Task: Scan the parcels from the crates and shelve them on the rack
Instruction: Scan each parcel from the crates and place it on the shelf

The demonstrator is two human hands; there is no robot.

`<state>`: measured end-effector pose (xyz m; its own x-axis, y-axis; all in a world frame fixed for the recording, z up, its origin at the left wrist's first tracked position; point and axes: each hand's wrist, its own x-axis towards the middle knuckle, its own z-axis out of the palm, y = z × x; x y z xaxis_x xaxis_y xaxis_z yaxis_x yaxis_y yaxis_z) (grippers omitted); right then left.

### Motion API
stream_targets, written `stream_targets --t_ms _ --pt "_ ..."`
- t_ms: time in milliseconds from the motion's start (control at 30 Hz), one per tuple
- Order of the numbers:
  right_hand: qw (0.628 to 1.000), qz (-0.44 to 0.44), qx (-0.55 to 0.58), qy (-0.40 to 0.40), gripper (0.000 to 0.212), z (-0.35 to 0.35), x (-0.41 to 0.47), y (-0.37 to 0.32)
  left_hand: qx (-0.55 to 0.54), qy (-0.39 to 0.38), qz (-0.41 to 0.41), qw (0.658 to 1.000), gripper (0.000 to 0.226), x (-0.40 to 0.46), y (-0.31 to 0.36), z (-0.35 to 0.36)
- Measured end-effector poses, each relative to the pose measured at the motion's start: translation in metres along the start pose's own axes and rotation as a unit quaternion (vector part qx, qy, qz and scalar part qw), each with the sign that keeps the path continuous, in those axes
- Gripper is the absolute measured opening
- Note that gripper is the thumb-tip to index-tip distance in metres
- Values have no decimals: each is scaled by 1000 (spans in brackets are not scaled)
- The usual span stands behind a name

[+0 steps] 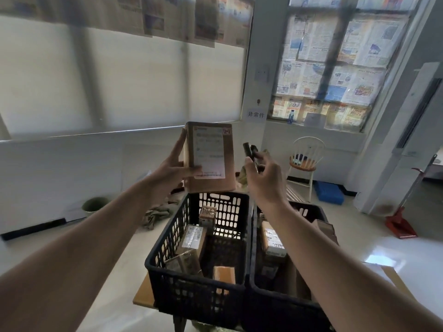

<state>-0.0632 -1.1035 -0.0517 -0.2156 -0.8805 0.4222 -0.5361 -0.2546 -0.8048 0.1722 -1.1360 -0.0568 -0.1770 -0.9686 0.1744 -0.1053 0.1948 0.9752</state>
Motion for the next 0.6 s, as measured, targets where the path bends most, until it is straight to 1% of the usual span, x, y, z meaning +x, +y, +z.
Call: stream_targets --t_ms 100,333,467,600 --pt "999 -13 45 -4 45 8 11 -1 -6 21 -5 1000 111 -19 12 2" --pt "976 -82 179 -91 43 16 8 -8 33 95 4 995 108 -79 33 25" --pt "955 -107 240 -139 36 16 -13 -21 37 180 -1 983 102 -129 44 40" --pt "926 -139 282 -209 39 16 -53 -41 60 274 -1 960 98 -196 61 49"
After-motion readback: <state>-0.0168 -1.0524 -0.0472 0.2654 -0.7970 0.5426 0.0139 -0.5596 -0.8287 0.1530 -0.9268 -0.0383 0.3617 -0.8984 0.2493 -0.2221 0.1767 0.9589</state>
